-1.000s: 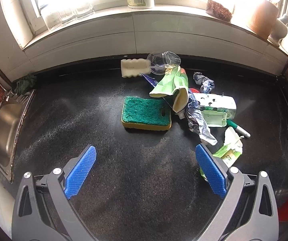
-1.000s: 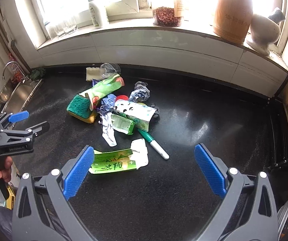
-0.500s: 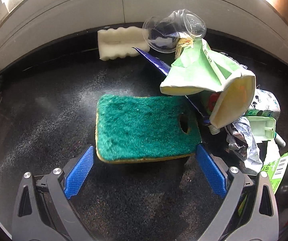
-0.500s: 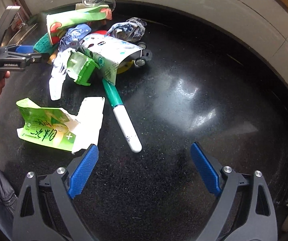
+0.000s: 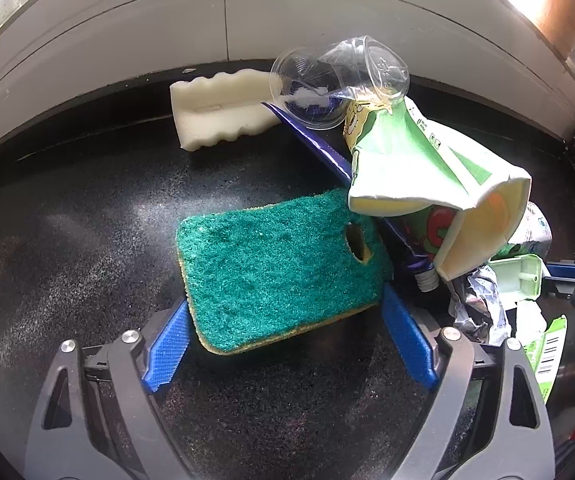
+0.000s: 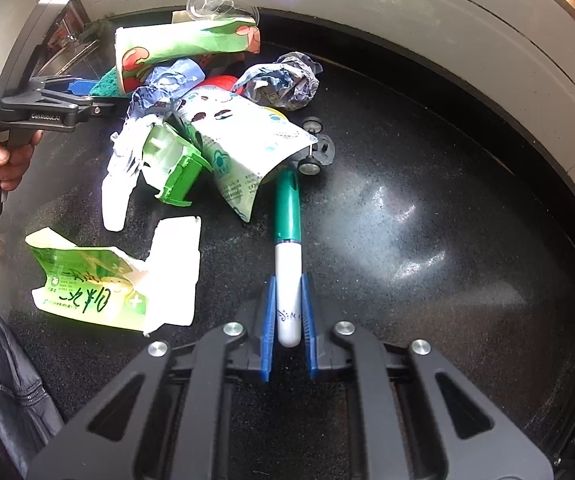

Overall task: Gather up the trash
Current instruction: 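Grasp the green sponge with the left tool while the right tool grasps the white marker, then carry sponge and marker to the black bin and release both inside, then return both open tools to the trash pile on the counter, then grasp the green juice carton with the left tool while the right tool grasps the blister pack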

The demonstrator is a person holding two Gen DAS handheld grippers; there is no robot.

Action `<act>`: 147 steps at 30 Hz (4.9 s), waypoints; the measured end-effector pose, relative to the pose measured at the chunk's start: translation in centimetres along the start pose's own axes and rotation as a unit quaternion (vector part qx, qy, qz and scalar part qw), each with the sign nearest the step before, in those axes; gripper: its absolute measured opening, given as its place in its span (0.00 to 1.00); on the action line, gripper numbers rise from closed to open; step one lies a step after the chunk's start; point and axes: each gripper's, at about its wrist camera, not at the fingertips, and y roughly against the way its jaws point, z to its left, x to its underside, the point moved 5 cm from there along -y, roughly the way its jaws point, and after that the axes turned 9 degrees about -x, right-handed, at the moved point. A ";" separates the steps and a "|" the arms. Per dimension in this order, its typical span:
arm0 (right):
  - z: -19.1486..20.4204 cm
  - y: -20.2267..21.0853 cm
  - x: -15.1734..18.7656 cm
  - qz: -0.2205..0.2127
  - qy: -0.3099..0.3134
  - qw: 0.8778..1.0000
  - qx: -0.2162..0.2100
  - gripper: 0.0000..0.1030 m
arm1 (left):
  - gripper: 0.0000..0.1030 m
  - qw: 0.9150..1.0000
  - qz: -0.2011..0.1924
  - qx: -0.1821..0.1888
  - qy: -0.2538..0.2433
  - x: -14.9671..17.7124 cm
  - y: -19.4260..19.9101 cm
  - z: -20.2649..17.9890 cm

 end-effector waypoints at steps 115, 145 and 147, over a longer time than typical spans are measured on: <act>20.7 16.7 -5.3 -0.183 -0.057 0.982 0.009 0.86 | 0.94 0.990 -0.118 -0.022 0.070 11.1 24.2 3.3; 5.6 9.4 -1.2 -0.116 -0.120 0.985 -0.047 0.65 | 0.93 0.990 -0.065 0.051 -0.114 8.3 13.1 -12.8; 4.5 7.5 -1.8 -0.104 -0.122 0.985 -0.060 0.62 | 0.93 0.990 -0.056 0.058 -0.113 8.1 11.6 -13.1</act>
